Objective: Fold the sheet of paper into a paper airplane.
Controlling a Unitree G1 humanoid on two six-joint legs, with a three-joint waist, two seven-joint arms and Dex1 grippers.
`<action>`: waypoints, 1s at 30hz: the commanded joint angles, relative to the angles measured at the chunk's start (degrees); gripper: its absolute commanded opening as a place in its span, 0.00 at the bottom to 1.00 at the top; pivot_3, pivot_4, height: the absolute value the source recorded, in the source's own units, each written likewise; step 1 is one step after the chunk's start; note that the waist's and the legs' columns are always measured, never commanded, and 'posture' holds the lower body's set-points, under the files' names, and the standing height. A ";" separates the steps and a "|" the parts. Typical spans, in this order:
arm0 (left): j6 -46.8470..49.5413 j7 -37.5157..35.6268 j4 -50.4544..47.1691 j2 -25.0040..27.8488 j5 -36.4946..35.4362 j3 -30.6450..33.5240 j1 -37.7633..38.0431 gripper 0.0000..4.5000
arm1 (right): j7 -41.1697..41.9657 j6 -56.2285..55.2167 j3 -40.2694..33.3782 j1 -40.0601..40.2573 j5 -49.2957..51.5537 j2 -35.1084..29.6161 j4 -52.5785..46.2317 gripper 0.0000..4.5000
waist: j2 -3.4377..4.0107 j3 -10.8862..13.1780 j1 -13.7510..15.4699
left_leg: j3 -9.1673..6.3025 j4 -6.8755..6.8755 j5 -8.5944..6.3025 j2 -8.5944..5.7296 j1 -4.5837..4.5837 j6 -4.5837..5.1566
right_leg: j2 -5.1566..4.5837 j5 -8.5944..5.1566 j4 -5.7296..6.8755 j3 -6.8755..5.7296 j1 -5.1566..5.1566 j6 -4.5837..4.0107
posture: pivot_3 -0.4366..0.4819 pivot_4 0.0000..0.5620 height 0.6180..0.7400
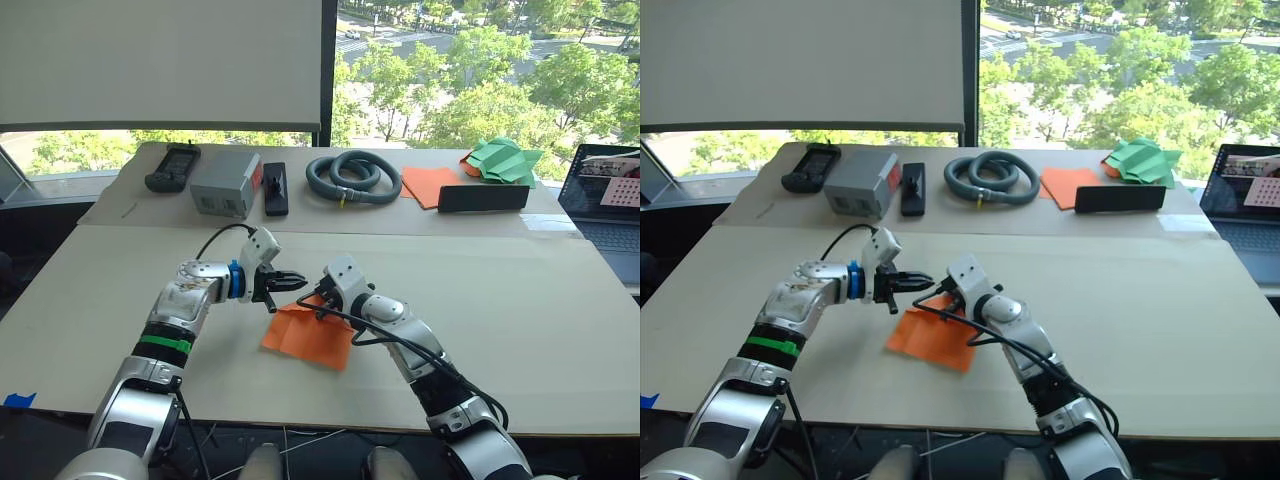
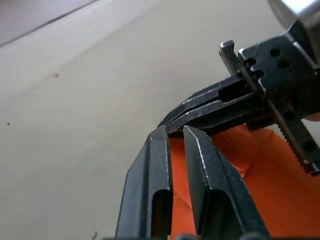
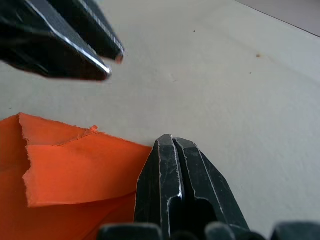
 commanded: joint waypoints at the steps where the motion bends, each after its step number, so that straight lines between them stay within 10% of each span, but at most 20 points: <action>1: -3.73 0.58 2.10 -1.38 2.21 -1.37 -2.30 0.01 | -0.58 2.14 -0.07 1.41 -0.66 -0.29 -0.03 0.00 | -0.01 0.00 0.05 | 0.00 0.00 0.00 0.00 0.00 0.00 | 0.00 0.00 0.00 0.00 0.00 0.00 | 0.48 0.27 0.77; 30: -9.01 0.55 6.40 1.02 11.57 -6.54 6.12 0.01 | -0.80 3.89 0.98 1.98 -0.71 -0.06 -1.52 0.00 | 0.09 -0.26 -0.38 | 0.00 0.00 -0.06 0.01 0.16 -0.09 | 0.00 -0.02 0.03 0.02 0.07 -0.03 | 0.48 0.27 0.77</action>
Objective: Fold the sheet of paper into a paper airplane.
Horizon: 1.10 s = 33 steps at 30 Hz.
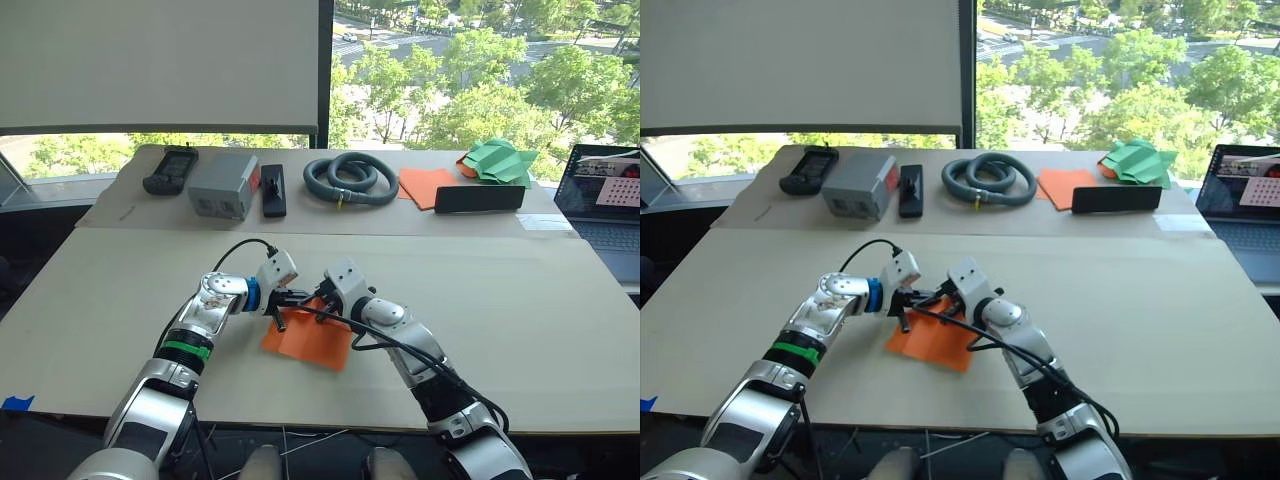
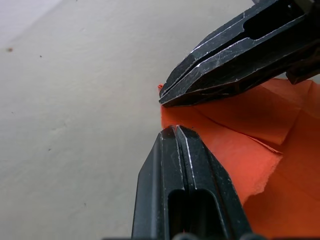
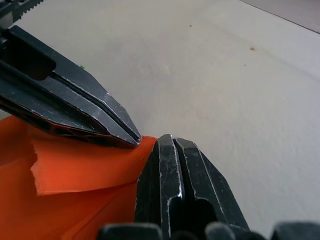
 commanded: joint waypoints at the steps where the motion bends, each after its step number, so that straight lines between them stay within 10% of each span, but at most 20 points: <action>1: 2.61 -0.71 0.29 3.08 2.89 -2.25 4.94 0.01 | 0.06 1.68 0.38 0.35 -0.61 -0.12 1.12 0.00 | 0.03 -0.05 -0.11 | 0.00 0.00 -0.05 0.00 0.01 -0.07 | 0.00 0.00 0.01 0.00 0.00 -0.01 | 0.48 0.27 0.77; 17: 7.90 0.39 -12.78 11.89 0.07 2.38 16.69 0.01 | 0.69 0.98 1.10 -0.36 -0.42 0.12 2.27 0.00 | 0.13 -0.23 -1.34 | 0.00 -0.22 -0.20 0.03 0.26 -0.27 | 0.00 -0.06 0.07 0.06 -0.01 -0.10 | 0.48 0.27 0.77; 33: 12.06 1.09 -22.32 8.13 -7.76 6.58 6.08 0.01 | 1.68 0.95 0.24 -0.61 -0.12 -1.48 -1.76 0.00 | -0.14 0.16 -1.02 | -0.01 -0.26 -0.08 0.00 -0.04 -0.09 | 0.00 -0.03 -0.01 0.02 -0.15 -0.05 | 0.48 0.27 0.77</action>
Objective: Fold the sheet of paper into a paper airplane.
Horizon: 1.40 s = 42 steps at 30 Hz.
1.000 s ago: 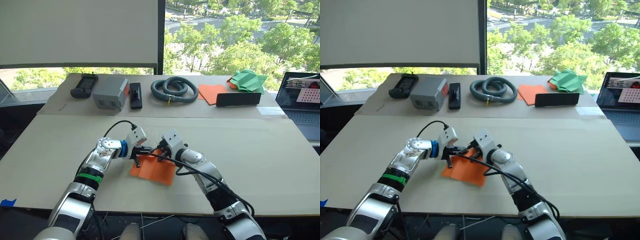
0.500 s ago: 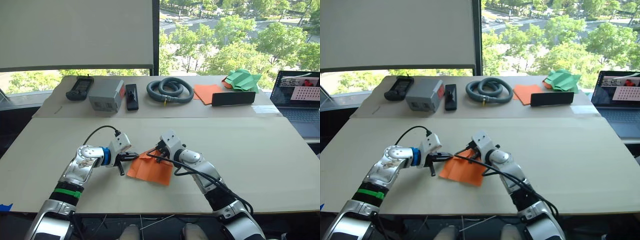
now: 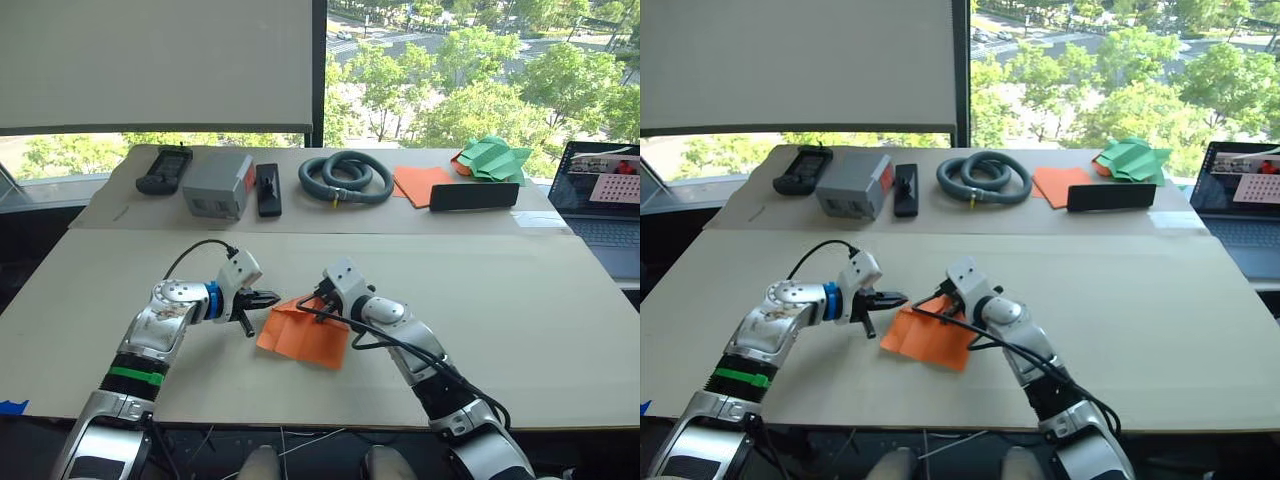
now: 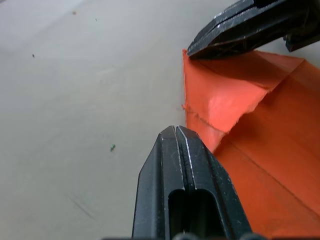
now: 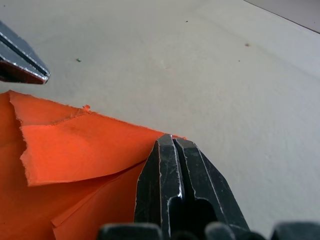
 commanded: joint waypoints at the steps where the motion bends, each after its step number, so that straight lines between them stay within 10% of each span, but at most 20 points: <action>1: -1.44 -0.89 -1.43 -0.94 -0.60 -1.02 -1.00 0.01 | 0.15 1.06 -0.59 0.22 -0.22 -0.64 -1.77 0.00 | 0.02 0.01 0.01 | 0.00 0.00 0.06 -0.01 0.00 0.10 | 0.00 0.00 -0.01 0.00 0.01 0.00 | 0.48 0.27 0.77; 14: -11.72 -1.43 13.17 -6.88 5.35 -8.57 -2.33 0.01 | 3.72 9.30 -6.82 6.47 5.78 -6.23 -18.52 0.00 | 0.00 0.08 1.68 | 0.02 0.02 0.11 -0.02 -0.07 0.18 | 0.00 0.00 -0.08 0.00 0.02 0.01 | 0.48 0.27 0.77; 27: -13.14 -2.24 14.72 -7.31 5.87 -9.29 -1.86 0.01 | 14.74 15.00 -1.56 21.64 10.45 -24.93 -36.33 0.00 | -0.02 0.08 1.91 | 0.07 0.24 -0.15 -0.02 -0.08 -0.24 | -0.06 0.00 -0.16 -0.02 0.10 0.04 | 0.48 0.27 0.77; 42: -12.67 -1.94 14.51 -6.78 6.23 -8.13 -1.76 0.01 | 8.28 10.03 -4.15 16.22 14.21 -7.74 -29.31 0.00 | -0.17 0.09 1.54 | 0.03 0.25 -0.19 -0.01 -0.10 -0.31 | -0.07 0.00 -0.16 -0.11 0.11 0.05 | 0.48 0.27 0.77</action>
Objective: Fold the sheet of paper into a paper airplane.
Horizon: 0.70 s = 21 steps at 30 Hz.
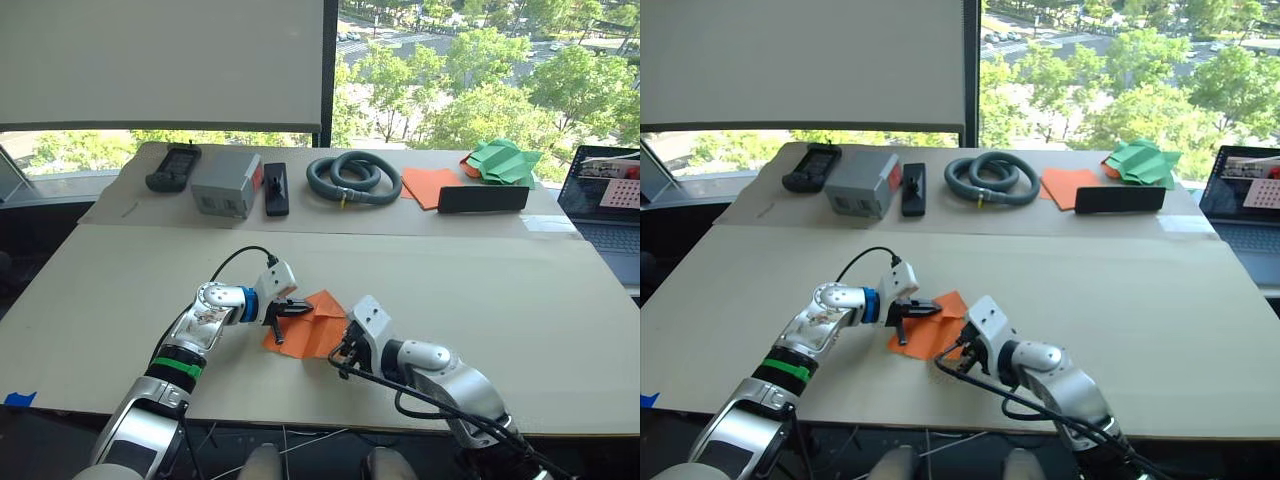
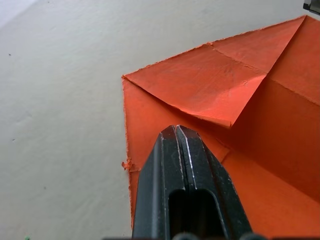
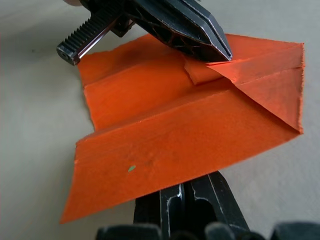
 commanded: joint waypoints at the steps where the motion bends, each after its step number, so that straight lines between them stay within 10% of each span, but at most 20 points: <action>1: 1.33 0.03 1.14 0.92 1.71 -0.98 1.26 0.01 | -0.98 -1.71 -3.24 -2.09 2.52 2.14 -1.34 0.00 | 0.01 0.00 -0.04 | 0.00 0.00 0.00 0.00 0.00 0.00 | 0.00 0.00 0.01 0.00 -0.01 0.00 | 0.48 0.27 0.77; 21: 5.64 -1.75 -8.21 2.35 0.20 -1.52 3.90 0.01 | -3.56 -7.38 0.43 -10.56 0.00 7.33 10.89 0.00 | 0.08 0.04 -0.03 | -0.01 -0.03 0.05 0.01 -0.02 0.09 | 0.01 0.00 0.04 -0.01 -0.06 0.00 | 0.48 0.27 0.77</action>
